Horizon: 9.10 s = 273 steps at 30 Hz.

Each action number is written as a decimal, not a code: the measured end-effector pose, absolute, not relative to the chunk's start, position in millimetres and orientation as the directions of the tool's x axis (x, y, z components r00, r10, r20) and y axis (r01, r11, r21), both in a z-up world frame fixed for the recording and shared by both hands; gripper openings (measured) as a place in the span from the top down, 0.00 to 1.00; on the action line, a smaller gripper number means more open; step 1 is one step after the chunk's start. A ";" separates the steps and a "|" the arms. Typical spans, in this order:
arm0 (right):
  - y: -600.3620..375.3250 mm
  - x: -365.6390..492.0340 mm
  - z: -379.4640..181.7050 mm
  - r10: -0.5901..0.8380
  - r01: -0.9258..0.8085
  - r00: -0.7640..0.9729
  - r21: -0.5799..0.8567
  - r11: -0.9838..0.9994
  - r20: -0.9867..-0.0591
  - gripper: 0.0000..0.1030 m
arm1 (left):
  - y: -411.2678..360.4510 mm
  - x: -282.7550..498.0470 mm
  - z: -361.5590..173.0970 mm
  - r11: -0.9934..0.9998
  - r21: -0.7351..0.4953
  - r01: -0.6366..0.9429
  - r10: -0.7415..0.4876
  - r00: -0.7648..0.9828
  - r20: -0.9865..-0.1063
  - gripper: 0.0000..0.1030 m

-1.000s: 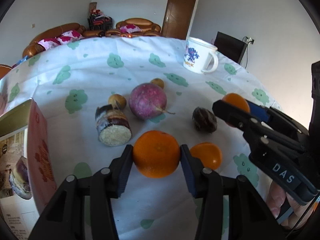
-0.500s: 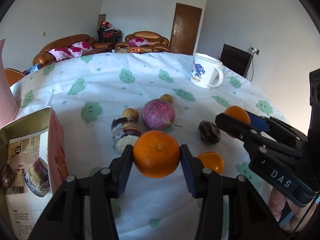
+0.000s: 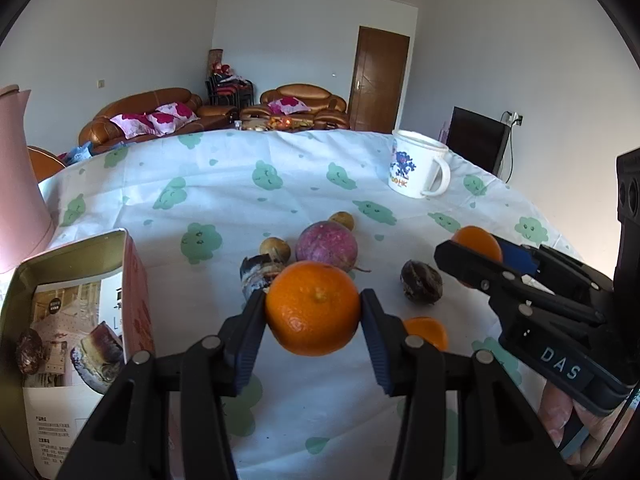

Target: Organize fruits

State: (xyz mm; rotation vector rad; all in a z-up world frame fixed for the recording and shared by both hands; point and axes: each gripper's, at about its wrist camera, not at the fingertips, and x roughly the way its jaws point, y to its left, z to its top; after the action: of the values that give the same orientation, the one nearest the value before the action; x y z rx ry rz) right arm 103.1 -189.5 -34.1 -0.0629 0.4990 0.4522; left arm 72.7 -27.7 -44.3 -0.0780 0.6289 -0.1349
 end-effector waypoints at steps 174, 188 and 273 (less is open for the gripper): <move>-56.3 43.8 11.5 0.697 -0.744 0.658 -0.110 0.659 -0.284 0.63 | 117.7 -25.8 -13.9 0.948 -0.037 -0.316 0.280 0.884 -0.375 0.53; -31.4 45.5 0.9 0.717 -0.781 0.611 -0.107 0.615 -0.336 0.63 | 131.8 -25.6 -22.7 0.942 -0.025 -0.334 0.291 0.855 -0.430 0.53; -166.9 107.6 -68.9 0.417 -0.536 0.609 0.038 0.843 -0.675 0.46 | 20.9 16.4 -26.5 0.999 -0.010 -0.041 0.030 0.864 -0.502 0.11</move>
State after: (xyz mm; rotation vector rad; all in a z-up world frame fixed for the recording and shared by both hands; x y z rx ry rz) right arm 107.6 -166.9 -68.9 -0.1751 0.7315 0.5538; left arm 16.4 20.9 -26.5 -0.0208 0.5259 0.0374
